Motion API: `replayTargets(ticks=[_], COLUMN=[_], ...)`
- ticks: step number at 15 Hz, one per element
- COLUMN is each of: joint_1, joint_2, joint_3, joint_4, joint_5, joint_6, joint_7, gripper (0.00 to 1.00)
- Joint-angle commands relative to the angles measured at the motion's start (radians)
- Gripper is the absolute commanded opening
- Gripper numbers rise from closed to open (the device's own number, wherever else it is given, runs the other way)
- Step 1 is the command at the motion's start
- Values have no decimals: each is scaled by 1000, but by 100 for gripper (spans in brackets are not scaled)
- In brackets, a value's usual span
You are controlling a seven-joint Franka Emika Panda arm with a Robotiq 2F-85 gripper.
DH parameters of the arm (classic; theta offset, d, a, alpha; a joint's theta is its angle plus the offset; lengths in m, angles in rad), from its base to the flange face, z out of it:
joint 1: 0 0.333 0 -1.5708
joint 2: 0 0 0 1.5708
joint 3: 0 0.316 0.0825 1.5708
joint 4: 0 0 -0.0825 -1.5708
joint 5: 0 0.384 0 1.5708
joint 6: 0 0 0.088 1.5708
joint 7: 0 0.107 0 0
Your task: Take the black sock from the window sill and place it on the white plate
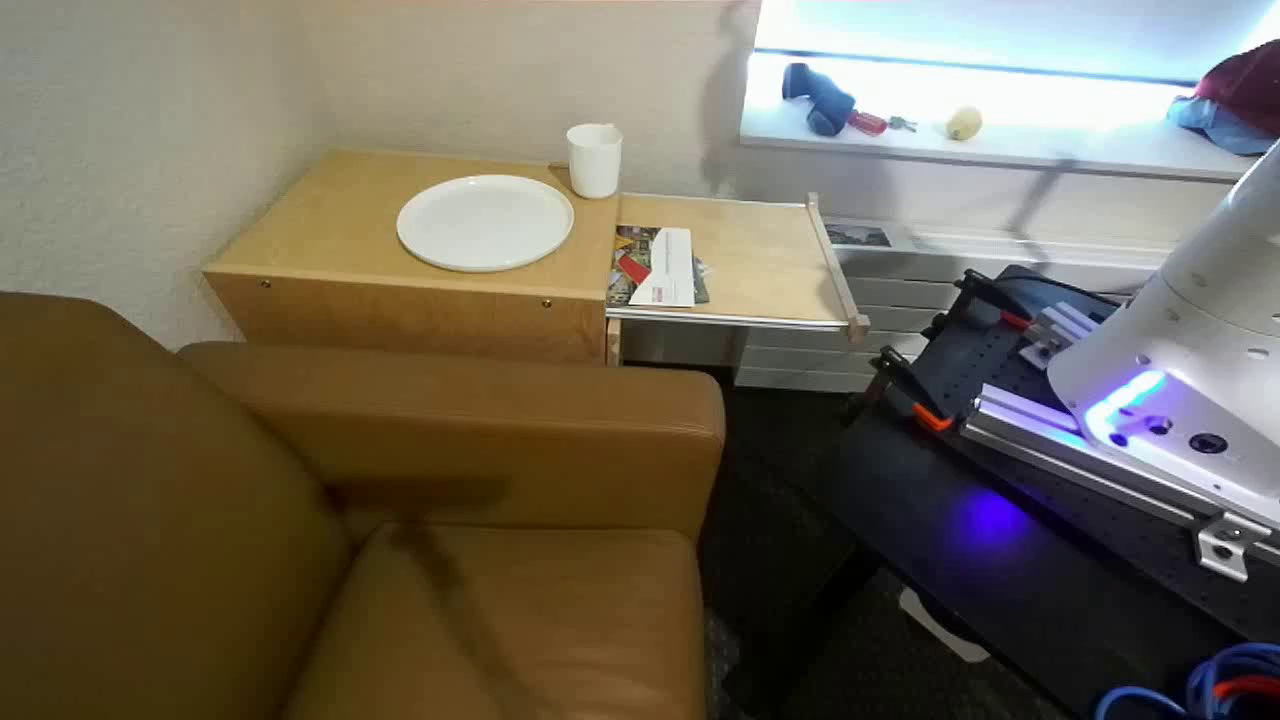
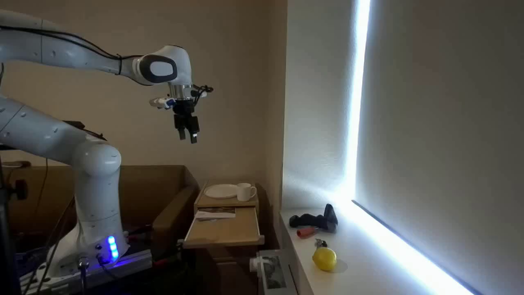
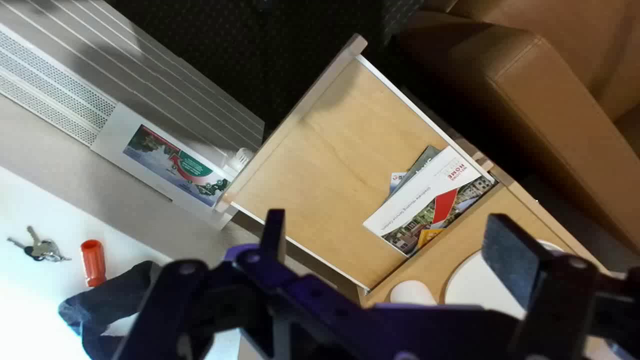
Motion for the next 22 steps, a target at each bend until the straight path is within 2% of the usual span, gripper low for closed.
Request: replayTargets(ticks=[1, 3, 5, 7, 10, 12, 14, 15, 16, 17, 20, 21, 22], joint_1=[-6, -6, -65, -116, -188, -188, -164, -200, -194, -230, -235, -247, -258], joint_2=[2, 2, 100, 206, 371, 486, 604, 656, 629, 578, 608, 640, 705], joint_3=[4, 4, -6, -94, -188, -273, -344, -313, -307, -290, -275, -252, -233], joint_4=[3, 3, 5, 27, 92, 159, 251, 310, 333, 239, 268, 248, 240], joint_5=[5, 5, -14, -35, -32, -28, 23, 100, 168, 108, 123, 74, 59], joint_6=[-2, -2, 39, 84, 144, 199, 252, 239, 186, 239, 236, 297, 412], joint_7=[-4, -4, 80, 75, 83, 117, 150, 149, 175, 120, 122, 152, 233], gripper=[100, 100, 100, 100, 100, 100, 100, 100, 100, 100, 100, 100, 100])
